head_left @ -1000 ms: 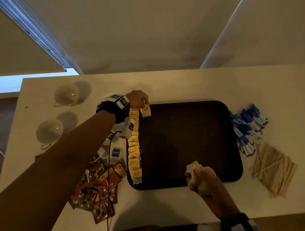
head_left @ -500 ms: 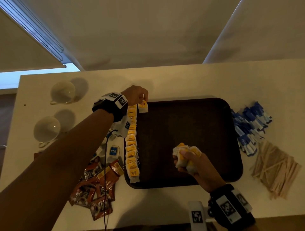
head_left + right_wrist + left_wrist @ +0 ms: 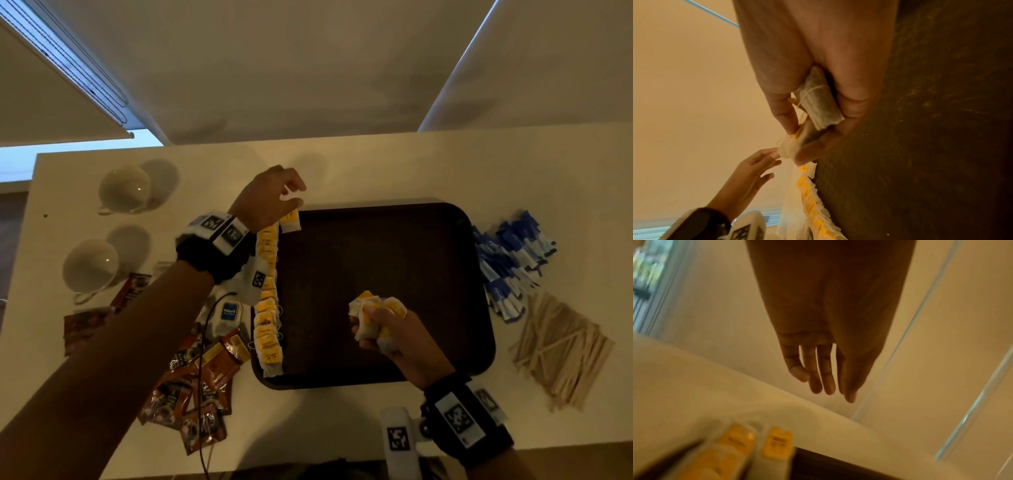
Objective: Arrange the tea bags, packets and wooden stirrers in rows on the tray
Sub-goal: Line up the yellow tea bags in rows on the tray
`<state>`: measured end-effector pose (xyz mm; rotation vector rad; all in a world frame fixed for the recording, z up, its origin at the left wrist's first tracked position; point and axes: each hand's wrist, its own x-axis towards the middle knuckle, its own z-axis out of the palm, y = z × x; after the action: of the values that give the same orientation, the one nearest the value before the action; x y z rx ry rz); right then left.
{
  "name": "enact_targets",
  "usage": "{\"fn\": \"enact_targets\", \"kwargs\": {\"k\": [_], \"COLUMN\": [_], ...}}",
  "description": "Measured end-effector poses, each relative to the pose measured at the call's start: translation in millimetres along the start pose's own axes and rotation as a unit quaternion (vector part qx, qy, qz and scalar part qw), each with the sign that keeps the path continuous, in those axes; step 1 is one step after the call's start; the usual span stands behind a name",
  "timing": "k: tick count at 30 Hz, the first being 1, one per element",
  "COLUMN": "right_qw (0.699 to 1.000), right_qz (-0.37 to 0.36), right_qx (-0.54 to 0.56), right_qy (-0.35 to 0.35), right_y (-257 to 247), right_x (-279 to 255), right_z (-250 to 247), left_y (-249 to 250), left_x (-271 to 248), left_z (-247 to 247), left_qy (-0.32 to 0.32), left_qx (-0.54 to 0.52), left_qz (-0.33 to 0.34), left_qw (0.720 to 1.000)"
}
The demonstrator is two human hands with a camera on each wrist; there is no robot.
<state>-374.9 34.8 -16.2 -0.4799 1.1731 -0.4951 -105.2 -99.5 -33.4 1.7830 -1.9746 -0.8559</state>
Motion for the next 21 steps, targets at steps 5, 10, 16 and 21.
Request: {"fn": "enact_targets", "kwargs": {"k": [5,10,16,21], "right_qw": [1.0,0.999,0.996,0.998], "right_qz": [-0.009,-0.016,-0.034,-0.037], "right_qx": [-0.014,-0.035,-0.068,-0.046], "right_qy": [-0.009,-0.022,-0.042,-0.034], "right_y": [-5,-4,-4,-3], "right_x": [3,3,-4,-8], "right_z": [11,19,19,13], "left_y": [47,54,65,71], "left_x": [-62,-96,-117,-126], "left_z": [23,52,59,59], "left_qy": [-0.16,-0.168,-0.152,-0.092], "left_qx": [-0.13,-0.176,-0.268,-0.32], "left_qz": [-0.002,-0.039,-0.072,-0.115], "left_qw": [0.978,0.969,0.949,0.936]}}
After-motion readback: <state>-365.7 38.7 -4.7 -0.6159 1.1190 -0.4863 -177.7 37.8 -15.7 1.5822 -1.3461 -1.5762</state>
